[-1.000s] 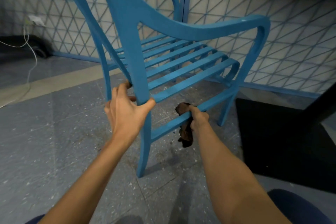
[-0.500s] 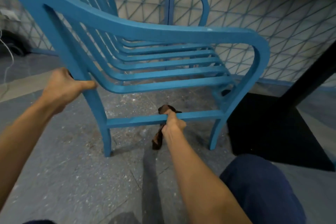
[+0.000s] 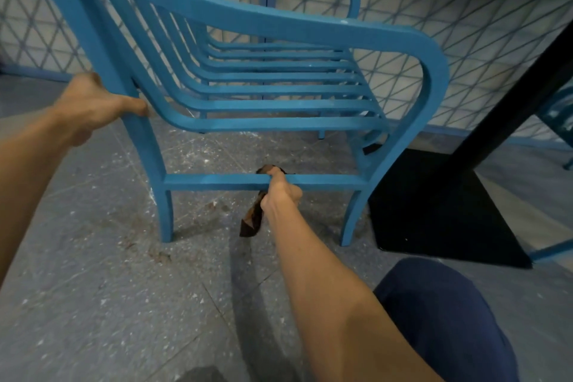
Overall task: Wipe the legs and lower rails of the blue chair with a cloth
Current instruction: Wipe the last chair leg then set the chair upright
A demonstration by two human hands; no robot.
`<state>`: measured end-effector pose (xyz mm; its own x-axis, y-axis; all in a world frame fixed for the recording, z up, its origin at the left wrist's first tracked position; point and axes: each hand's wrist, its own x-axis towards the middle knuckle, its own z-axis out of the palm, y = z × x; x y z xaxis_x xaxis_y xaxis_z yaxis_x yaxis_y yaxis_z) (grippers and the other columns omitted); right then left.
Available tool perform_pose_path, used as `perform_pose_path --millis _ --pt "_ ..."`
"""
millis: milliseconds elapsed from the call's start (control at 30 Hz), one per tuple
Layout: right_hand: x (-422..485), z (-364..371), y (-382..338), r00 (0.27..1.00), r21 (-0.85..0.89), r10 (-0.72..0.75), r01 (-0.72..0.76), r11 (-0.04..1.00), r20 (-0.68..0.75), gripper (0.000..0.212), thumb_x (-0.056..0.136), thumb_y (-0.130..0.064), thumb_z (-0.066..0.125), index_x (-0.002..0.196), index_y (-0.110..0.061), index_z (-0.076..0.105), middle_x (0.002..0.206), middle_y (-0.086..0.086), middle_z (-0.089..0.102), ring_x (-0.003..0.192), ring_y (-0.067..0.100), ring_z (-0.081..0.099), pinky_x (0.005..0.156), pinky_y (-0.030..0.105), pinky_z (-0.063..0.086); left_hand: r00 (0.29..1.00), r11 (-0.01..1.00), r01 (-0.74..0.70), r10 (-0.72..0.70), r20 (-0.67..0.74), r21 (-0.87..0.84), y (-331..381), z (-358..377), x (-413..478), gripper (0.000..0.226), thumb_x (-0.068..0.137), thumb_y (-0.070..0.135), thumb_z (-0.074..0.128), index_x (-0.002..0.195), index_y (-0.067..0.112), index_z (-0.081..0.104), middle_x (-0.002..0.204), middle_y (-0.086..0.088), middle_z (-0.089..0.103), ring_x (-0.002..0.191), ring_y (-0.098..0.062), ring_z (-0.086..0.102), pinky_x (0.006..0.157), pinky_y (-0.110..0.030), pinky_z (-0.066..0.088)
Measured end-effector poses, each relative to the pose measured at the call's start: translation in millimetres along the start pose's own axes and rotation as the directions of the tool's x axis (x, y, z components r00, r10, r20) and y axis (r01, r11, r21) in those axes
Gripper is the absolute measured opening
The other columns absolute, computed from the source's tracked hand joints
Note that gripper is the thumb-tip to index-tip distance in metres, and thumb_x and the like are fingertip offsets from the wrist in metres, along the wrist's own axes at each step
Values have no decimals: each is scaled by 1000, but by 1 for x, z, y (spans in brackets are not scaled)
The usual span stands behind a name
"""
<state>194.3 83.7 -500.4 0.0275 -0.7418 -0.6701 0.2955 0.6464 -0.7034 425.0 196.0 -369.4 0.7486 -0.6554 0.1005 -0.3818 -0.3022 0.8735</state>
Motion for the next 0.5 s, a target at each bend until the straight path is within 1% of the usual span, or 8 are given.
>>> perform_pose_path --millis 100,167,233,267,333,400,467,500 --pt "3 -7 0 997 -38 1 2 999 82 48 75 -17 79 114 -6 53 95 4 59 87 21 59 87 30 50 998 998 -16 12 -66 -62 0 10 -8 41 70 6 75 107 19 62 105 0 63 97 -15 60 88 -30 49" --pt "4 -18 -1 986 -64 26 -15 998 164 53 70 -20 84 109 -3 52 104 7 64 96 25 64 93 38 52 993 981 -20 -4 -122 -193 -8 28 -24 38 73 14 76 108 20 61 104 4 63 91 -8 60 81 -21 49" --pt "15 -31 1 977 -92 61 -43 995 206 69 64 -24 87 121 -3 55 108 14 69 97 30 68 86 45 55 980 943 30 -93 -174 -331 -26 53 -42 43 71 29 78 107 20 56 101 6 60 87 -6 57 74 -16 46" --pt "20 -38 1 974 -113 80 -57 992 212 68 65 -25 86 123 -5 57 109 16 69 96 30 69 82 45 57 968 924 59 -145 -205 -379 -39 68 -50 48 70 36 77 107 20 52 99 7 57 88 -8 54 74 -18 45" --pt "16 -54 2 961 -182 131 -88 979 243 53 72 -26 81 117 -5 61 107 15 71 93 28 69 75 38 57 942 907 68 -196 -272 -416 -61 92 -63 52 69 40 72 107 17 45 93 8 49 86 -10 47 75 -21 43" --pt "11 -70 3 962 -286 152 -83 955 227 27 80 -15 72 103 -5 63 95 15 70 82 27 67 74 39 56 926 915 26 -174 -334 -403 -74 104 -65 54 69 36 69 111 11 44 95 3 44 87 -11 44 77 -21 42" --pt "14 -85 14 974 -394 157 -82 915 162 15 82 2 63 97 -2 60 89 18 64 80 30 62 87 49 52 920 940 7 -139 -365 -341 -81 104 -63 48 68 36 65 105 16 43 98 -1 44 86 -12 44 77 -22 43" --pt "18 -92 23 981 -435 154 -87 896 121 22 80 8 57 100 0 59 93 21 63 83 32 60 93 53 49 917 956 5 -122 -379 -295 -83 103 -63 45 68 38 64 103 20 42 99 -1 45 87 -13 45 80 -25 44"
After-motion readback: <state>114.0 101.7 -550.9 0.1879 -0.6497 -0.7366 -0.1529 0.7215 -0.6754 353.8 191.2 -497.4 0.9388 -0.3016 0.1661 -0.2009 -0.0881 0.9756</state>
